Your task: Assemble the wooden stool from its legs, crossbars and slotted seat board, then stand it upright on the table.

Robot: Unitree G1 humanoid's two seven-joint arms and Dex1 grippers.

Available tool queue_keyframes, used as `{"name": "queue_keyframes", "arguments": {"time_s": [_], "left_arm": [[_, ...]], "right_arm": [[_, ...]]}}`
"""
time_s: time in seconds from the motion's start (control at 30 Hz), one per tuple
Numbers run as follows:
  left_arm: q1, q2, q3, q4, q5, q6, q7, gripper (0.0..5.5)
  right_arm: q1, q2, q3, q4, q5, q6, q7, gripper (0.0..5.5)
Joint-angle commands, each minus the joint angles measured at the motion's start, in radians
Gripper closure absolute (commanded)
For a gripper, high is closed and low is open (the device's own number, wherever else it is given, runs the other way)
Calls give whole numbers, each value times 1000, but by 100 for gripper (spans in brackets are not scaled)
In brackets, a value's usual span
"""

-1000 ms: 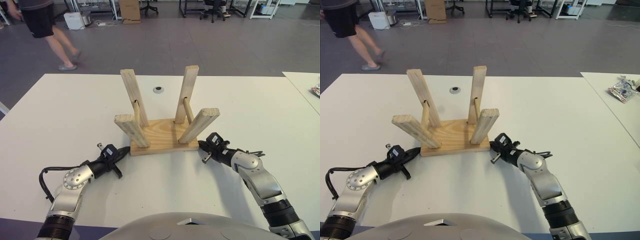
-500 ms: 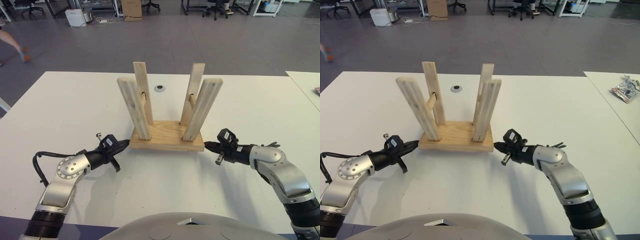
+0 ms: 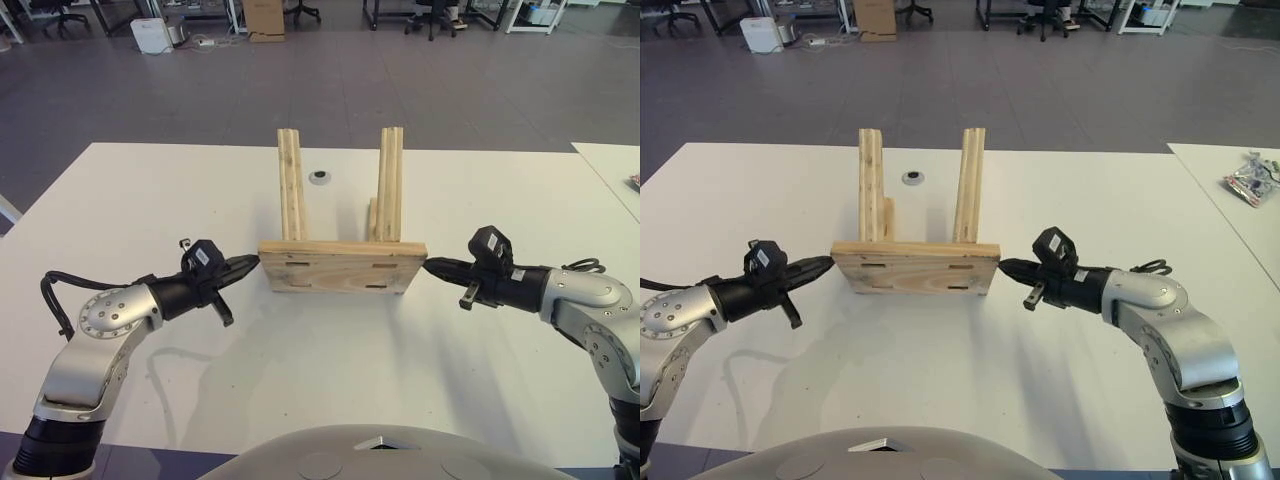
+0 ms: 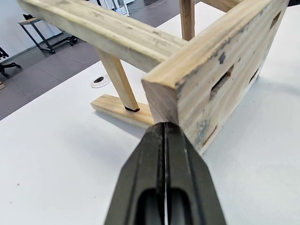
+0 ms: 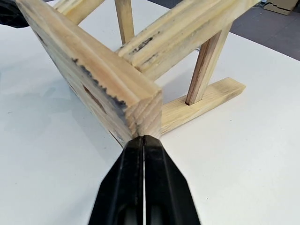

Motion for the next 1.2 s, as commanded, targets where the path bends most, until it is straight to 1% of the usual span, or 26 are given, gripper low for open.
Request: {"name": "queue_keyframes", "arguments": {"time_s": [0.03,0.17,0.23,0.3,0.37,0.47,0.57,0.7,0.87,0.93,1.0,1.2], "left_arm": [[9,-65,-84,-47,-84,-20,-74,531],[32,-45,-51,101,-23,-101,-113,487],[16,-15,-25,227,13,-174,-148,457],[-24,29,4,379,44,-250,-198,409],[-69,57,17,494,62,-309,-240,372],[-155,58,-12,588,78,-366,-296,318],[-193,47,-67,614,88,-403,-375,271],[-253,45,-119,698,140,-470,-421,206],[-357,-9,-157,842,171,-562,-440,206],[-376,-39,-181,863,164,-564,-466,203],[-379,-51,-204,860,157,-527,-494,203],[-417,-84,-220,893,163,-530,-517,203]], "right_arm": [[-43,58,57,-19,123,54,29,518],[-41,16,69,13,92,32,69,463],[-50,-50,77,125,30,-33,128,431],[-86,-118,106,250,-34,-117,206,381],[-127,-147,139,336,-71,-183,261,339],[-178,-139,195,425,-115,-272,316,282],[-199,-112,244,453,-120,-322,366,232],[-225,-70,288,507,-157,-390,371,158],[-291,3,337,605,-206,-453,369,158],[-319,27,361,652,-237,-473,366,189],[-332,39,377,679,-255,-485,371,224],[-324,48,396,720,-275,-509,400,350]]}}
